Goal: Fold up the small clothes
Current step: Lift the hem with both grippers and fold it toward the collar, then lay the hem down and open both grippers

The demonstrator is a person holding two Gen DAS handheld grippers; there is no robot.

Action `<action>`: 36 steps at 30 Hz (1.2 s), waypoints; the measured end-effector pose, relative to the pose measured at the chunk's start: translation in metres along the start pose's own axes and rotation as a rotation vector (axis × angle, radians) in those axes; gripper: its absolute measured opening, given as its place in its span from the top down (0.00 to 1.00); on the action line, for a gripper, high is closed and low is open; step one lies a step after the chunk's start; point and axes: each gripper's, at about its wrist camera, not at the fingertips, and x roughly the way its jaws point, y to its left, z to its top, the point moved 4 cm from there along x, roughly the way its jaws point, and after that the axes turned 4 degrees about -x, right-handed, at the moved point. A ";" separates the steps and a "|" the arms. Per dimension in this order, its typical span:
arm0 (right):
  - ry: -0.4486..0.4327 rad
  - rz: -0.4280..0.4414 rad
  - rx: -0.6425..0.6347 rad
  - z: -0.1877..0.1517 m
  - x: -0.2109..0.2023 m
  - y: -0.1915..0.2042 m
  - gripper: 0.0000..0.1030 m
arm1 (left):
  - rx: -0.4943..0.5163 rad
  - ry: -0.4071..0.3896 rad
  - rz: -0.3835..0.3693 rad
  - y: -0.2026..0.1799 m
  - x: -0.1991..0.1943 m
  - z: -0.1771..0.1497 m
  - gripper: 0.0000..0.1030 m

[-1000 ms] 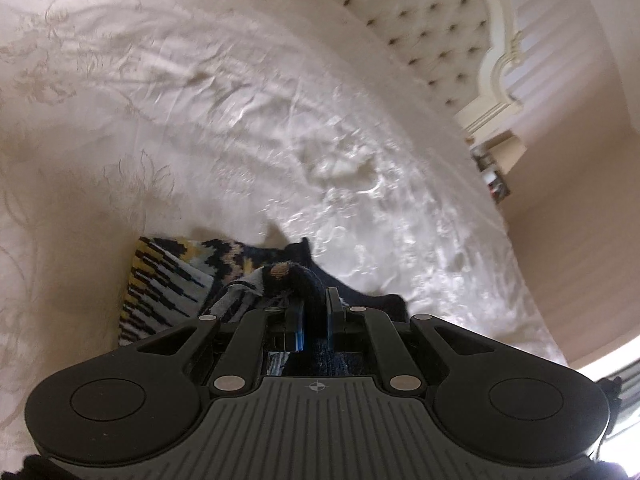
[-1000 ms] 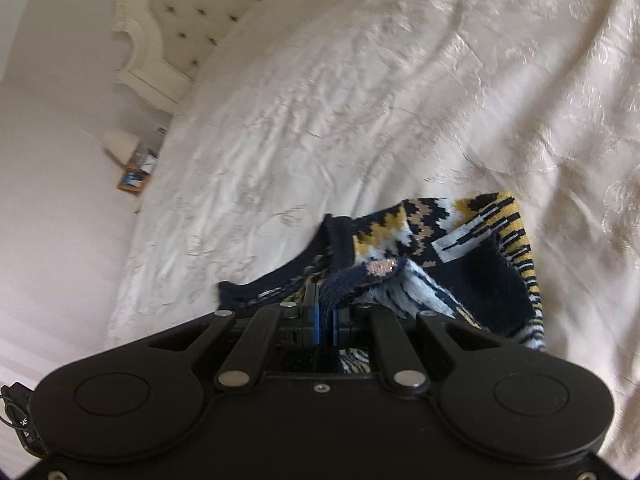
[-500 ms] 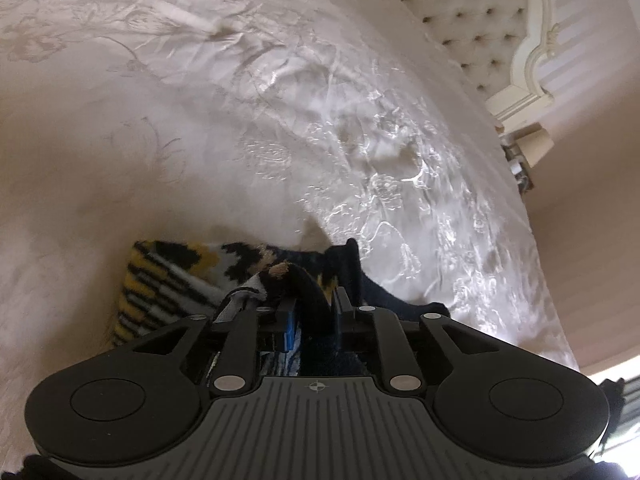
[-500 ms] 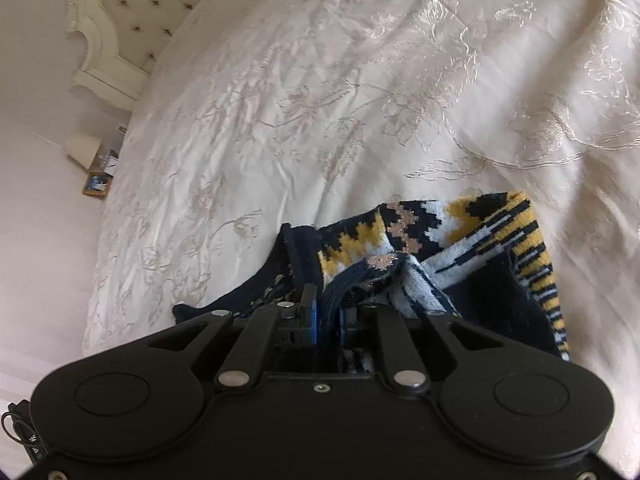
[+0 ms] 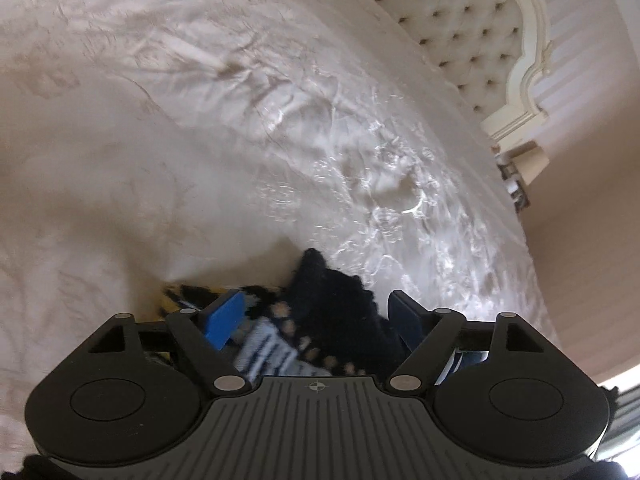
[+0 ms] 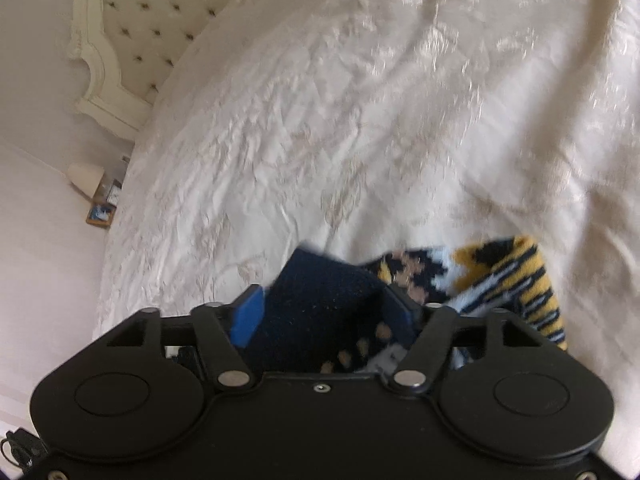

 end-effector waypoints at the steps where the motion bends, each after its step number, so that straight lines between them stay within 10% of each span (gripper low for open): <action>1: -0.013 -0.002 0.000 0.003 -0.002 0.000 0.28 | 0.012 0.002 0.003 0.000 -0.003 0.000 0.24; 13: 0.012 -0.069 -0.119 -0.020 -0.050 -0.012 0.26 | 0.238 0.155 0.051 -0.001 -0.041 -0.059 0.23; 36: 0.147 -0.217 -0.389 -0.116 -0.108 -0.032 0.26 | 0.353 0.281 0.033 0.020 -0.053 -0.122 0.23</action>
